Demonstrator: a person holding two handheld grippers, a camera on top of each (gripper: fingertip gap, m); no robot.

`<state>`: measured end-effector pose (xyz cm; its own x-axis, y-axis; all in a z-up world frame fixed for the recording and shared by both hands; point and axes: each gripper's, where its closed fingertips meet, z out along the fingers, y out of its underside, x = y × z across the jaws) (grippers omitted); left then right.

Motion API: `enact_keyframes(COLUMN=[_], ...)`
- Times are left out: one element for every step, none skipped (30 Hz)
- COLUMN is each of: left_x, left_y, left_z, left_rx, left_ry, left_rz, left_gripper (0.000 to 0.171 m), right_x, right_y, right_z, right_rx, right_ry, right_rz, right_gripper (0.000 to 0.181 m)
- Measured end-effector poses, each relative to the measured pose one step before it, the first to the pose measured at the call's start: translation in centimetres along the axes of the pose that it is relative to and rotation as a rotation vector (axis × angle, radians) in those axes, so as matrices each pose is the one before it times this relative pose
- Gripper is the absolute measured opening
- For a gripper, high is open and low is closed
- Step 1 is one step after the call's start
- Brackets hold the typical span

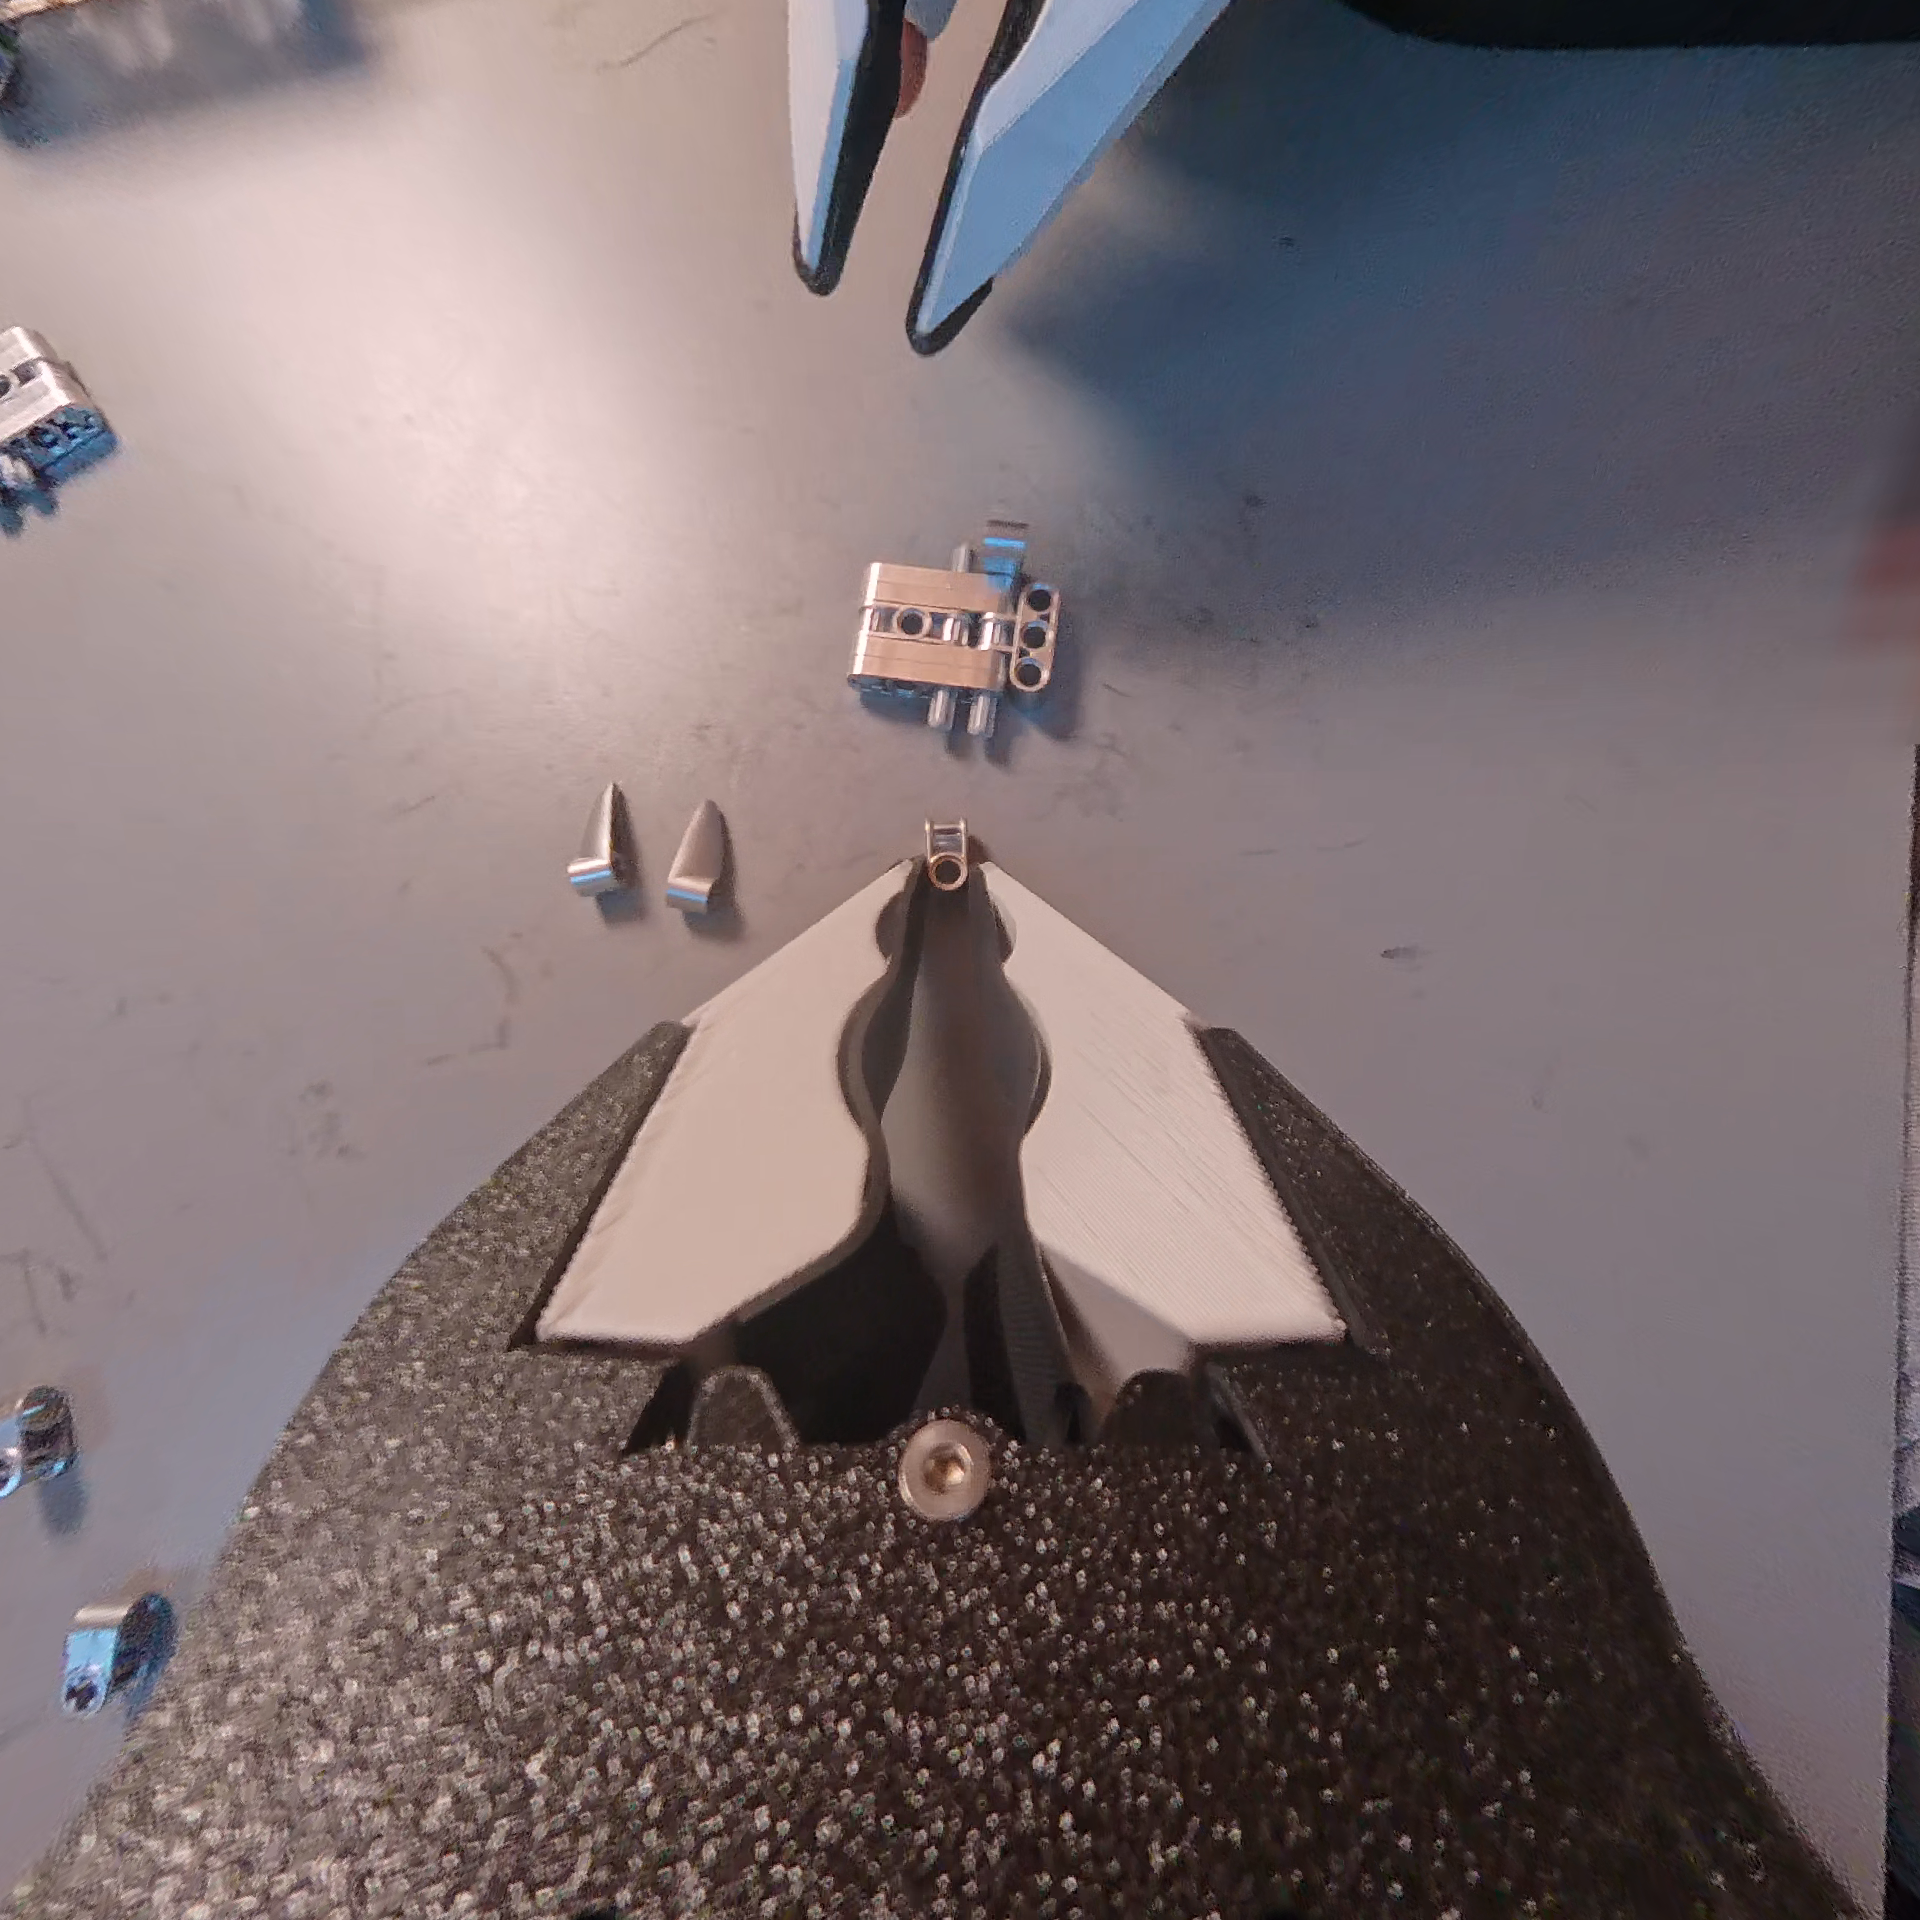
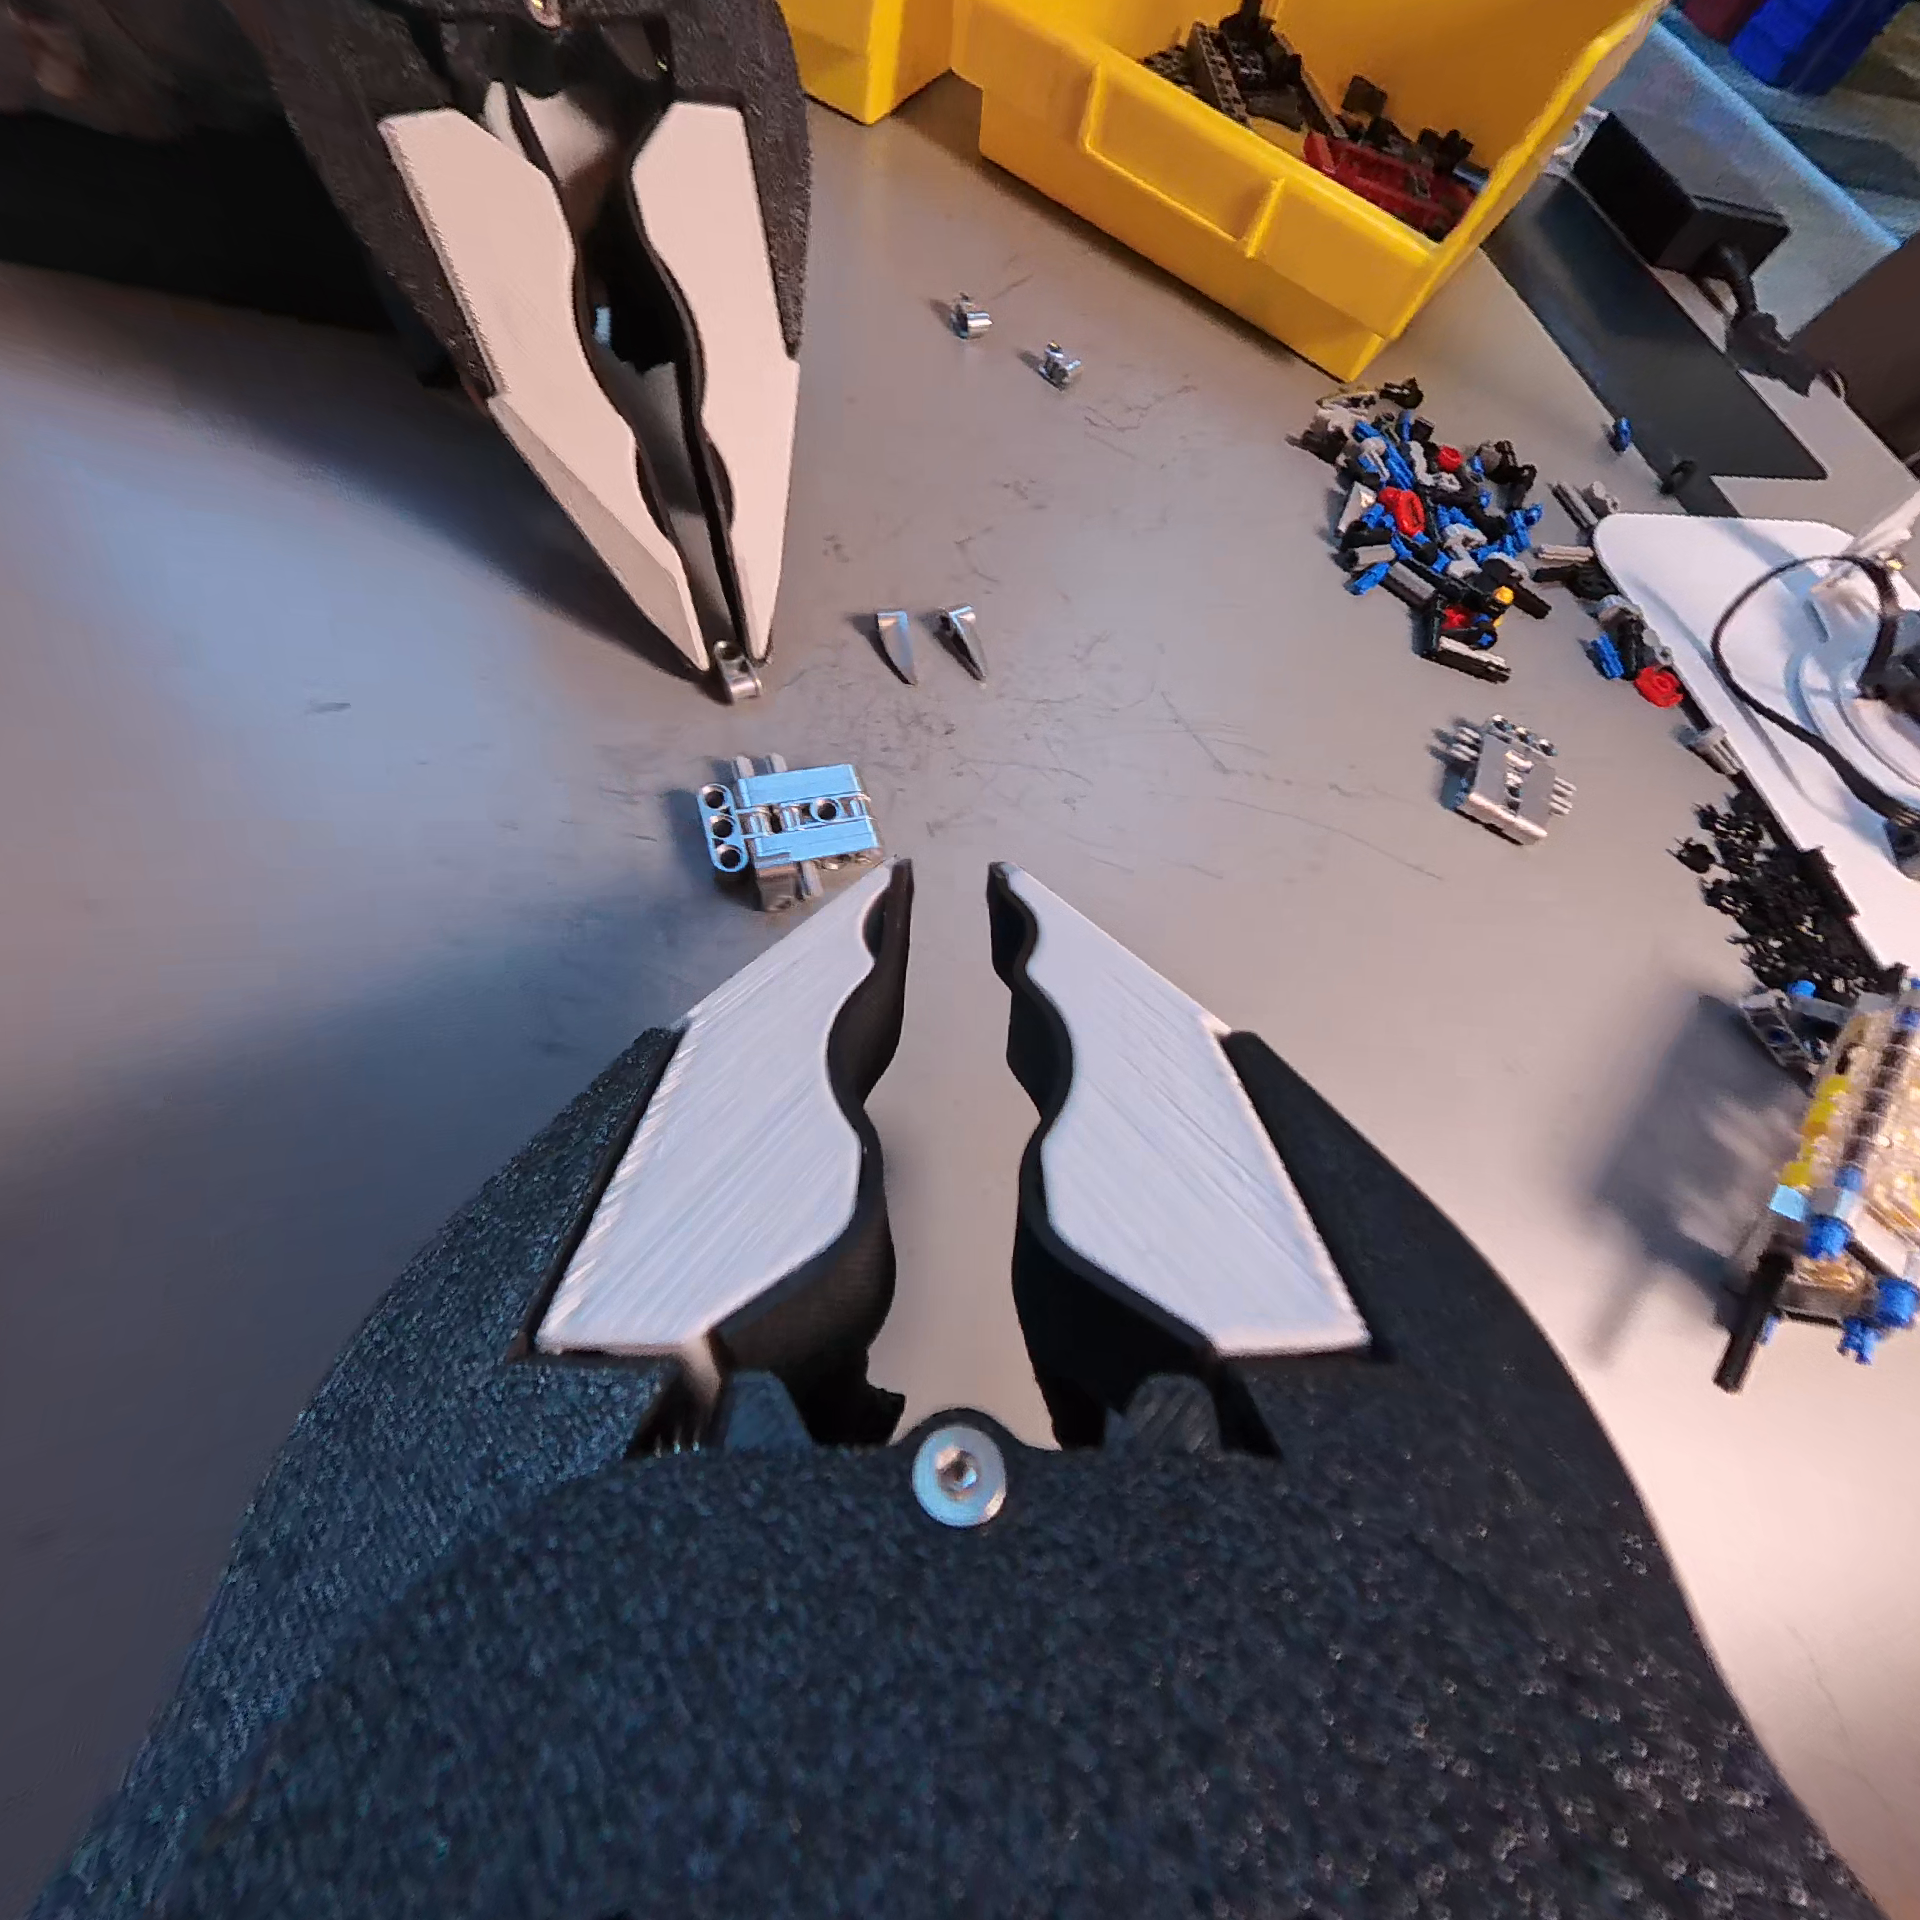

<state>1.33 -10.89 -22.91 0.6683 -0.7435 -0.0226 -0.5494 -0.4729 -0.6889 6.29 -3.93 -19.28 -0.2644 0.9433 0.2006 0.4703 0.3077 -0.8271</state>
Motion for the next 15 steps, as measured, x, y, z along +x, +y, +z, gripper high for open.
enact_keyframes(left_x=[0.291, 0.236, 0.264, 0.412, 0.508, 0.503, 0.432, 0.243, 0.019, -0.248, -0.520, -0.521, -0.341, -0.145, 0.020], left_y=[-0.080, -0.039, 0.022, 0.050, 0.030, -0.008, -0.020, -0.109, -0.181, -0.181, -0.091, 0.025, 0.116, 0.136, 0.088], left_z=[0.066, 0.038, -0.026, -0.072, -0.116, -0.161, -0.188, -0.213, -0.207, -0.162, -0.074, 0.056, 0.144, 0.208, 0.222], left_rx=[0.00079, -0.00057, -0.00176, -0.00109, 0.00273, 0.00533, 0.00715, 0.01270, 0.01652, 0.01393, 0.00763, -0.00004, -0.00745, -0.01014, -0.00885], left_ry=[0.0130, 0.0109, 0.0139, 0.0233, 0.0281, 0.0263, 0.0227, 0.0133, 0.0024, -0.0102, -0.0224, -0.0213, -0.0112, -0.0031, 0.0039], left_rz=[0.0059, 0.0035, 0.0042, 0.0057, 0.0081, 0.0082, 0.0057, 0.0039, 0.0004, -0.0062, -0.0096, -0.0079, -0.0026, 0.0056, 0.0131], left_gripper=[0.006, 0.006, 0.007, 0.009, 0.010, 0.011, 0.011, 0.011, 0.011, 0.011, 0.012, 0.016, 0.021, 0.024, 0.026], right_x=[-0.446, -0.475, -0.451, -0.401, -0.311, -0.201, -0.109, -0.059, -0.057, -0.045, -0.027, -0.026, -0.035, -0.032, -0.032], right_y=[-0.178, -0.154, -0.115, -0.037, 0.039, 0.103, 0.100, 0.087, 0.070, 0.043, 0.026, 0.029, 0.031, 0.030, 0.029], right_z=[0.042, 0.047, 0.063, 0.089, 0.100, 0.098, 0.100, 0.086, 0.057, 0.046, 0.024, 0.031, 0.031, 0.031, 0.026], right_rx=[0.0064, 0.0056, 0.0030, -0.0012, -0.0051, -0.0083, -0.0080, -0.0070, -0.0049, -0.0033, -0.0022, -0.0020, -0.0024, -0.0026, -0.0025], right_ry=[-0.0188, -0.0198, -0.0182, -0.0159, -0.0118, -0.0064, -0.0027, -0.0013, -0.0025, -0.0026, -0.0015, -0.0012, -0.0015, -0.0010, -0.0004], right_rz=[-0.0123, -0.0137, -0.0133, -0.0120, -0.0105, -0.0094, -0.0060, -0.0033, -0.0019, -0.0012, -0.0006, -0.0006, -0.0012, -0.0017, -0.0023], right_gripper=[0.014, 0.014, 0.014, 0.015, 0.015, 0.015, 0.015, 0.015, 0.015, 0.016, 0.016, 0.016, 0.016, 0.016, 0.016])
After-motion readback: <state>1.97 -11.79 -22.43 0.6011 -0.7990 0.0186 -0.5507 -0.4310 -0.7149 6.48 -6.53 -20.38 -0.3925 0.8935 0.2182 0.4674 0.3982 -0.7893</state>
